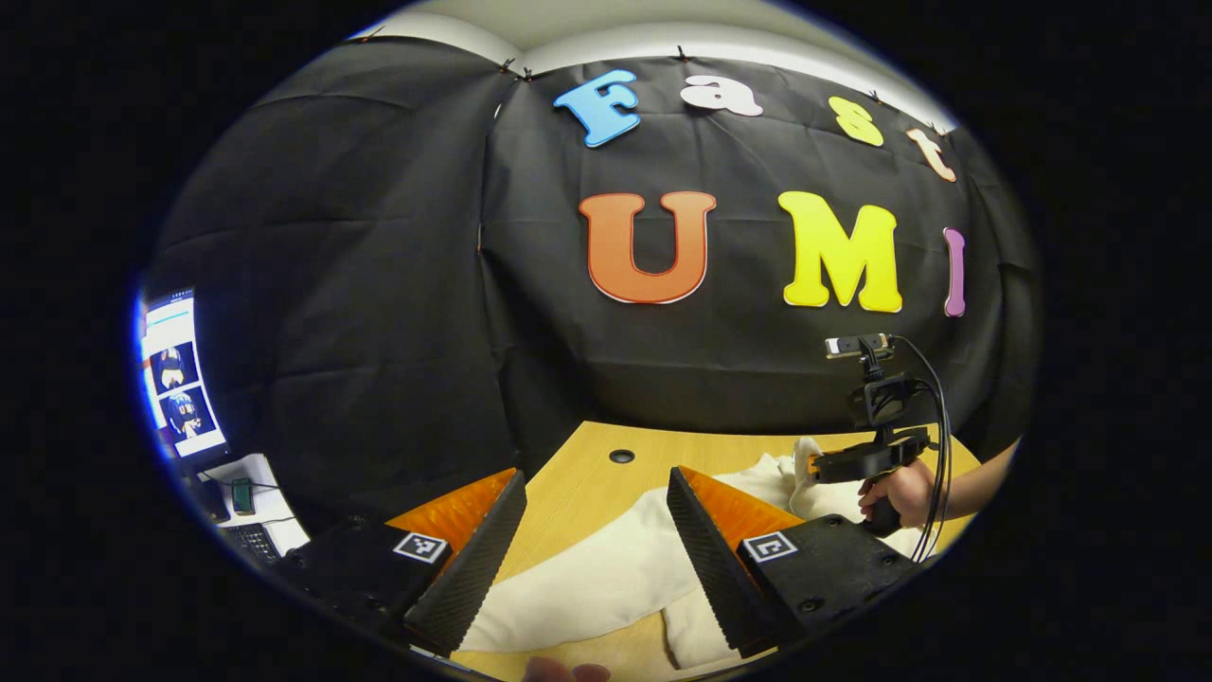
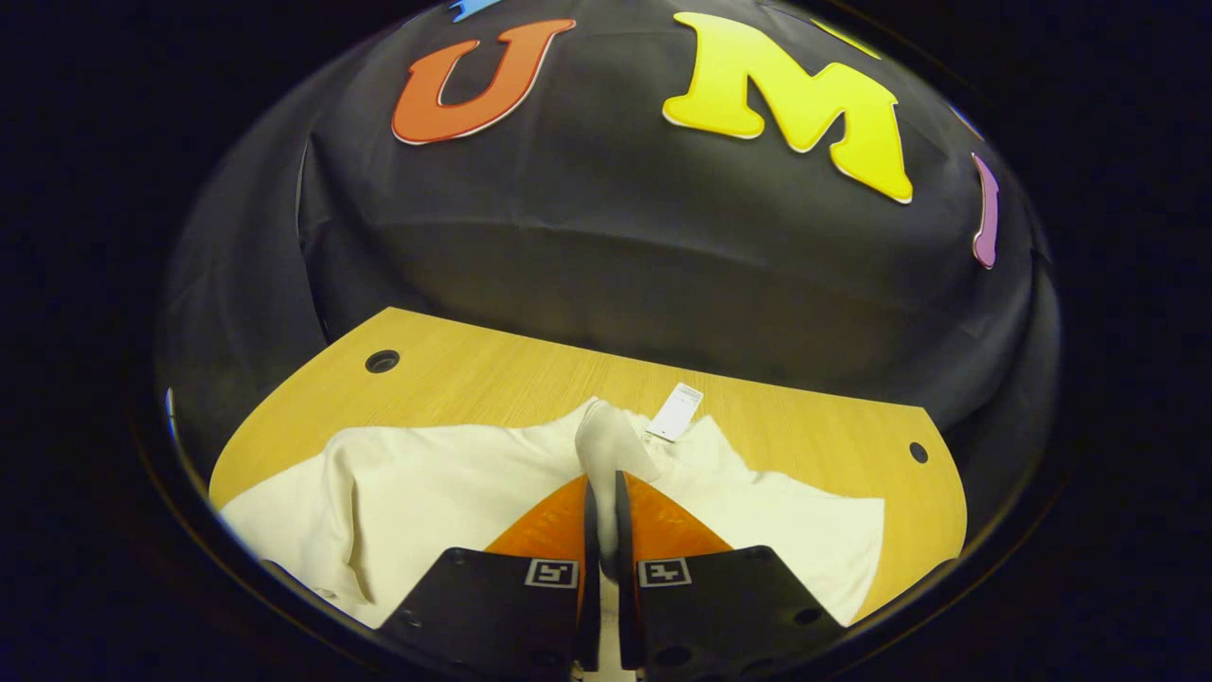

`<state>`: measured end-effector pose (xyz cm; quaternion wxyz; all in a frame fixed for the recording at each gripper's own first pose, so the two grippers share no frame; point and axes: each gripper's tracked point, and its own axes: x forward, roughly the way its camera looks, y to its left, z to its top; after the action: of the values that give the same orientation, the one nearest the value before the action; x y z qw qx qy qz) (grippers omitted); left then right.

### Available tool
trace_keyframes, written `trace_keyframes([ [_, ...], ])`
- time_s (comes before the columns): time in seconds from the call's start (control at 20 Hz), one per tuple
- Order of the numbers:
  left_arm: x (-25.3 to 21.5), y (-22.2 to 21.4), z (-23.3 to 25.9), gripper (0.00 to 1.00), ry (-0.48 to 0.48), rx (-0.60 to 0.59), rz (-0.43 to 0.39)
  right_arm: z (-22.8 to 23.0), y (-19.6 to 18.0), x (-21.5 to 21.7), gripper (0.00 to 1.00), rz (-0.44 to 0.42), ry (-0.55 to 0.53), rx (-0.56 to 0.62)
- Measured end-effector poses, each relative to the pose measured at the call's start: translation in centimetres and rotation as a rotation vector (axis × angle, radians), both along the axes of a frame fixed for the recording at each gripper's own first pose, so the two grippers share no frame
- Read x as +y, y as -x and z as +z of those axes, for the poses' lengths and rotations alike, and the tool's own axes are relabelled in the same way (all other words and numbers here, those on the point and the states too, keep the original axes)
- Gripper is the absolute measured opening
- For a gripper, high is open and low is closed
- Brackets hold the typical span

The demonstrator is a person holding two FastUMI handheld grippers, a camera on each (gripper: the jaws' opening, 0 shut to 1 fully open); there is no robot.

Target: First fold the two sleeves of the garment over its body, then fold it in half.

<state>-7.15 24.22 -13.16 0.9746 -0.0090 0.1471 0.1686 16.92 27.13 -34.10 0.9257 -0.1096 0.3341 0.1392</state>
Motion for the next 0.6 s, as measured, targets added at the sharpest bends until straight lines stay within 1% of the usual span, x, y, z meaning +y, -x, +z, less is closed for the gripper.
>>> trace_keyframes([
  [0.05,0.4,0.1,-0.4,0.97,0.0,0.004,0.01,-0.4,0.1,0.7,0.07,0.014,0.002,0.007],
  [0.1,0.8,0.3,-0.6,0.97,0.002,0.006,0.017,-0.7,0.6,1.5,0.1,0.032,-0.011,0.016],
  [0.15,1.1,0.4,-0.8,0.97,0.005,0.007,0.024,-0.9,0.9,2.4,0.17,0.053,-0.036,0.022],
  [0.25,1.8,0.6,-1.5,0.98,0.008,0.013,0.034,-0.5,1.5,3.4,0.25,0.077,-0.053,0.019],
  [0.3,2.1,0.7,-1.6,0.97,0.005,0.012,0.037,-0.5,2.0,4.0,0.27,0.089,-0.063,0.019],
  [0.35,2.2,0.8,-1.6,0.97,0.004,0.012,0.039,-0.3,2.3,4.5,0.37,0.1,-0.069,0.02],
  [0.4,2.5,0.8,-1.8,0.97,0.003,0.012,0.042,-0.2,2.7,5.0,0.41,0.114,-0.082,0.019],
  [0.45,2.7,0.9,-1.9,0.97,0.004,0.01,0.045,0.0,3.0,5.4,0.51,0.126,-0.087,0.016],
  [0.55,3.0,0.9,-2.2,0.97,0.005,0.009,0.051,0.3,3.5,5.7,0.67,0.143,-0.087,0.012],
  [0.6,3.2,1.2,-2.5,0.97,0.009,0.01,0.053,0.5,3.8,5.7,0.67,0.147,-0.087,0.01],
])
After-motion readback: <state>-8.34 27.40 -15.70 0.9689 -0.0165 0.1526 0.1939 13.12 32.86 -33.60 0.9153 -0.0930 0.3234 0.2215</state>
